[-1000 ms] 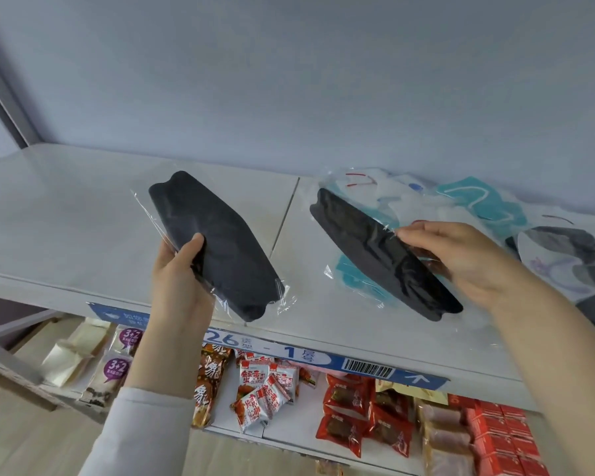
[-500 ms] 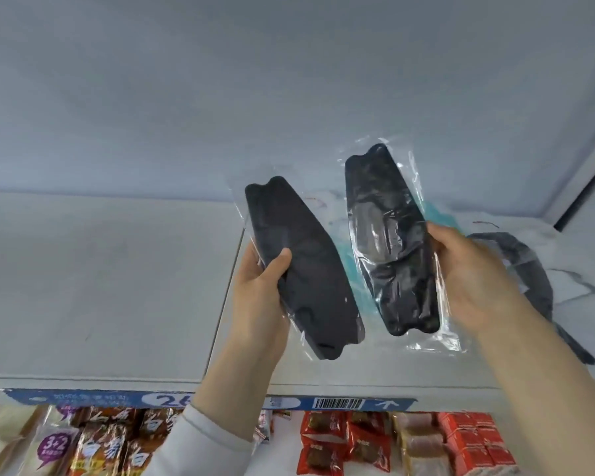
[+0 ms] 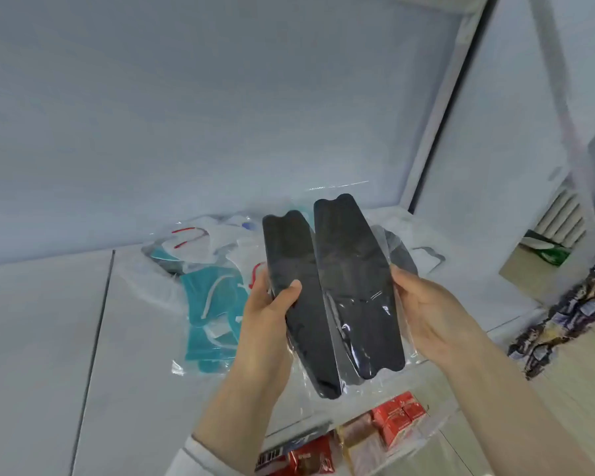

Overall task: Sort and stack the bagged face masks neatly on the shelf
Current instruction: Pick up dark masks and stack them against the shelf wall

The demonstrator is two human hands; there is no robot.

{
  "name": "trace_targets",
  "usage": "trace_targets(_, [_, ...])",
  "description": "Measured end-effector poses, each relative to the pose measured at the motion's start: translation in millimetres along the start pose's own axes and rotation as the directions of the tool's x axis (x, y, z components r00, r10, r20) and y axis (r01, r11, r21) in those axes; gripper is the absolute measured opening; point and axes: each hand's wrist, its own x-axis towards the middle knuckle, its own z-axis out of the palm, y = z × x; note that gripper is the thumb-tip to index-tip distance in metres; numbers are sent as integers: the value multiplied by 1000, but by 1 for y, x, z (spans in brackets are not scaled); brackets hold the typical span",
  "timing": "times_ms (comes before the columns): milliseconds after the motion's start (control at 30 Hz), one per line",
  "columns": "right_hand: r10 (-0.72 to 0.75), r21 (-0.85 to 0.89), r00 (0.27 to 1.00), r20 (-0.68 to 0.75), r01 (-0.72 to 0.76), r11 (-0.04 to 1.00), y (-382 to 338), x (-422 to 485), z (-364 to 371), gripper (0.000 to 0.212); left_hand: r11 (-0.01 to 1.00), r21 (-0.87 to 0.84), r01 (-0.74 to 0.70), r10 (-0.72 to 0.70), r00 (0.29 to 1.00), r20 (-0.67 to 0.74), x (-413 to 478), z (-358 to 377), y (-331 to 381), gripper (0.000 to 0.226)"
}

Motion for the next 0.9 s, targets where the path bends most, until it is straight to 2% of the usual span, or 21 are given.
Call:
trace_targets(100, [-45, -187, 982, -183, 10, 982, 20, -1, -23, 22, 997, 3, 76, -76, 994, 84, 1, 23, -24, 28])
trace_targets(167, [-71, -297, 974, -216, 3, 955, 31, -2, -15, 24, 998, 11, 63, -64, 993, 102, -3, 24, -27, 32])
trace_targets(300, [-124, -414, 976, -180, 40, 910, 32, -2, 3, 15, 997, 66, 41, -43, 999, 18, 0, 16, -28, 15])
trace_targets(367, [-179, -397, 961, -210, 84, 914, 22, 2, -16, 10, 997, 65, 51, -49, 998, -30, 8, 17, -29, 15])
trace_targets(433, [-273, -498, 914, -300, 93, 862, 12, 13, -48, 9, 997, 51, 49, -44, 996, -82, 17, 18, -28, 16])
trace_targets(500, [-317, -658, 878, -359, 3, 753, 7, 30, -81, 24, 998, 47, 33, -26, 989, -145, 25, 20, -30, 16])
trace_targets(633, [-189, -803, 924, -333, -173, 571, 13, 82, -123, 59, 998, 55, 7, 7, 967, -255, 34, 37, -44, 23])
trace_targets(733, [-176, -873, 944, -279, -173, 455, 22, 112, -128, 83, 998, 63, 2, 16, 956, -294, 38, 55, -55, 21])
trace_targets(833, [-206, -912, 951, -232, -139, 385, 19, 119, -133, 73, 997, 74, -14, 38, 940, -339, 43, 71, -63, 29])
trace_targets(900, [-203, -908, 960, -195, -98, 408, 12, 117, -146, 66, 997, 80, -23, 50, 930, -363, 44, 76, -69, 32])
